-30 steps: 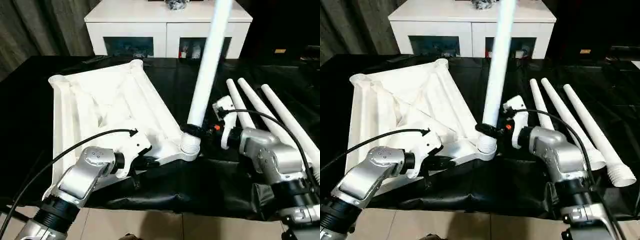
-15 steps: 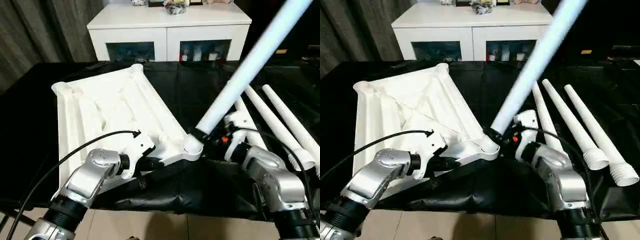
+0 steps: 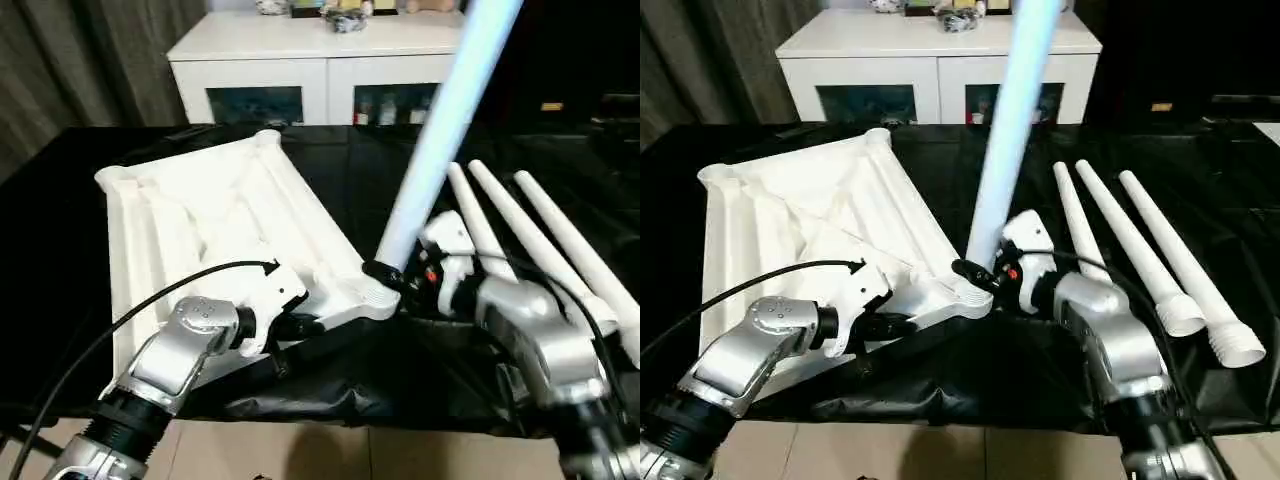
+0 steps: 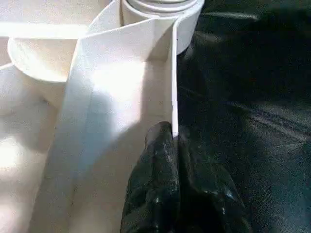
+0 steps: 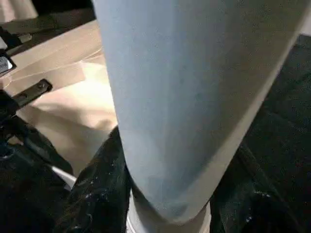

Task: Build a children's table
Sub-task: Insert table leg to table base, then rotate leg to tighten

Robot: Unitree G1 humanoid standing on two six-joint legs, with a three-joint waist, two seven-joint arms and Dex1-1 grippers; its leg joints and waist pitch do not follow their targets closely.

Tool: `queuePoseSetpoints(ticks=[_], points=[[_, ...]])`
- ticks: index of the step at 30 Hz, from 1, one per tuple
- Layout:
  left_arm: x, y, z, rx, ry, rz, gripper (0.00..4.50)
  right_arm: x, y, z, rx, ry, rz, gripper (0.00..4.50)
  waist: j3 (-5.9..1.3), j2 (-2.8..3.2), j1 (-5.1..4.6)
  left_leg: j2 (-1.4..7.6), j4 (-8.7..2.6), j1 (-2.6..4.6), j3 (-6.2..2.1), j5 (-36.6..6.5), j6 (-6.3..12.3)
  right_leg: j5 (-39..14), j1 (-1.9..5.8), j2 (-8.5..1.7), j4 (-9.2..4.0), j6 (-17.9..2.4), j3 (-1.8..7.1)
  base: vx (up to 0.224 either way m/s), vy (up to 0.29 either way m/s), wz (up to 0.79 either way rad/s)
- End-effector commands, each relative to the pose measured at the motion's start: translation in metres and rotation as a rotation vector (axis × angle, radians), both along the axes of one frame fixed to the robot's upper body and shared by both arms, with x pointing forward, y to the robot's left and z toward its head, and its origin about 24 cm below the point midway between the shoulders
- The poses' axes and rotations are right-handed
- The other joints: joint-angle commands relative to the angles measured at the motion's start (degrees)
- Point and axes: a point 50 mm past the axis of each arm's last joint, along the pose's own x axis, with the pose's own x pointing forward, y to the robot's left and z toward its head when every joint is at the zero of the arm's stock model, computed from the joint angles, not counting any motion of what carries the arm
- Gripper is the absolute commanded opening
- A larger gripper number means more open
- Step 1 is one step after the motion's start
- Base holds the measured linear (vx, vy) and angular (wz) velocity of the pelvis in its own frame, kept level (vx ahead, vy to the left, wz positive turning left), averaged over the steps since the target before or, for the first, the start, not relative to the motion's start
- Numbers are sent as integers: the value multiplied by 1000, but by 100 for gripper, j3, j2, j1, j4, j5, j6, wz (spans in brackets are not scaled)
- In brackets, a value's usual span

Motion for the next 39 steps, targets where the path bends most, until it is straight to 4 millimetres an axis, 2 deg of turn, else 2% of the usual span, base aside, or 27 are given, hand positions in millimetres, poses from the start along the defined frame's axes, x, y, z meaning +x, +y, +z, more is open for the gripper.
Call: queuePoseSetpoints(ticks=[1, 2, 3, 4, 5, 7, 9, 13, 15, 17, 18, 19, 22, 26, 27, 28, 29, 31, 33, 36, 38, 39], points=[[1, -5, 9, -13, -54, -34, 0, -7, -2, -27, -54, 165, 34, 185, -241, -97, -4, 379, -524, 160, -261, -1904, -161, -2094, 50, -494, -592, -928, 284, 0, 0, 0], [0, -5, 10, -21, -51, -37, 0, -6, -2, -26, -54, 181, 55, 185, -244, -117, 6, 383, -523, 144, -256, -1786, -133, -1915, 64, -493, -573, -976, 287, 0, 0, 0], [0, -5, 10, -22, -51, -38, 0, -6, -2, -26, -54, 183, 57, 185, -251, -112, 9, 388, -524, 138, -255, -1724, -123, -1797, 75, -493, -564, -1001, 283, 0, 0, 0], [-1, -5, 10, -27, -47, -45, 0, -5, -2, -26, -59, 193, 73, 185, -256, -148, 15, 387, -520, 133, -236, -1610, -87, -1585, 82, -481, -554, -1031, 282, 0, 0, 0], [-3, -5, 12, -37, -39, -61, 0, -4, -1, -27, -71, 217, 107, 185, -267, -141, 10, 376, -513, 106, -239, -1496, -33, -1419, 112, -489, -525, -1102, 271, 0, 0, 0], [-4, -5, 12, -38, -38, -64, 0, -4, -1, -29, -79, 227, 124, 185, -263, -149, 15, 381, -500, 122, -222, -1459, -1, -1362, 95, -483, -533, -1144, 273, 0, 0, 0], [-4, -5, 12, -39, -36, -63, 0, -4, -1, -32, -89, 245, 137, 185, -264, -156, 18, 381, -504, 120, -225, -1401, 15, -1273, 112, -483, -521, -1187, 267, 0, 0, 0], [-4, -4, 11, -31, -30, -59, 0, -6, 0, -41, -107, 266, 132, 185, -242, -167, 14, 385, -515, 137, -224, -1587, -40, -1594, 90, -492, -553, -1161, 274, 0, 0, 0], [-4, -3, 10, -27, -27, -54, 0, -10, 0, -49, -103, 284, 128, 185, -237, -172, 3, 392, -543, 159, -241, -1812, -151, -1834, 73, -485, -579, -1066, 277, 0, 0, 0], [-4, -2, 10, -27, -26, -53, 0, -12, 0, -51, -104, 290, 127, 185, -241, -175, 1, 394, -548, 166, -245, -1863, -183, -1850, 69, -486, -581, -1042, 278, 0, 0, 0], [-3, -2, 10, -39, -22, -51, 0, -15, 0, -58, -97, 300, 102, 185, -244, -135, -2, 395, -556, 168, -249, -1891, -220, -1759, 63, -477, -574, -1050, 279, 0, 0, 0], [-3, -3, 10, -41, -22, -51, 0, -15, 0, -59, -97, 299, 95, 185, -243, -156, -8, 393, -560, 168, -244, -1936, -236, -1708, 59, -476, -580, -1048, 283, 0, 0, 0], [-3, -2, 10, -46, -20, -50, 0, -13, -1, -61, -100, 293, 70, 185, -240, -161, -17, 388, -566, 175, -247, -2040, -260, -1772, 54, -474, -588, -1046, 281, 0, 0, 0], [-1, -1, 10, -55, -15, -42, 0, -9, 0, -61, -94, 272, 32, 185, -208, -165, -52, 384, -588, 182, -279, -2387, -345, -2301, 34, -490, -633, -951, 279, 0, 0, 0], [-1, 0, 9, -54, -11, -31, 0, -7, 0, -59, -91, 265, 21, 185, -192, -167, -69, 379, -591, 206, -292, -2577, -380, -2610, 5, -495, -668, -862, 281, 0, 0, 0], [0, 1, 8, -52, -9, -24, 0, -6, 1, -58, -88, 260, 13, 185, -192, -167, -69, 379, -591, 206, -292, -2577, -380, -2610, 5, -495, -668, -862, 281, 0, 0, 0], [2, 3, 7, -42, -7, 0, 0, -5, 1, -57, -89, 249, -6, 184, -173, -174, -98, 371, -606, 234, -320, -2829, -434, -3005, -8, -502, -703, -737, 269, 0, 0, 0], [6, 7, 4, -15, -12, 50, 0, -1, 3, -57, -87, 238, -55, 184, -173, -167, -139, 375, -650, 214, -353, -2895, -469, -3020, 24, -498, -710, -674, 246, 0, 0, 0], [12, 9, 0, 18, -14, 118, 0, 5, 6, -58, -83, 235, -144, 184, -168, -173, -168, 361, -653, 258, -348, -3020, -523, -3057, -34, -485, -736, -661, 250, 0, 0, 0], [19, 6, -4, 40, -11, 200, 0, 10, 11, -62, -87, 252, -271, 184, -145, -179, -201, 330, -638, 300, -375, -3272, -531, -3531, -79, -495, -798, -500, 229, 0, 0, 0], [26, 1, -5, 52, -5, 273, 0, 13, 15, -67, -106, 260, -358, 184, -122, -175, -230, 320, -651, 318, -393, -3483, -559, -3773, -102, -489, -837, -377, 189, 0, 0, 0], [27, 0, -6, 54, -5, 282, 0, 13, 15, -67, -108, 261, -367, 184, -112, -161, -240, 290, -634, 374, -417, -3716, -591, -4001, -149, -480, -885, -266, 137, 0, 0, 0]])
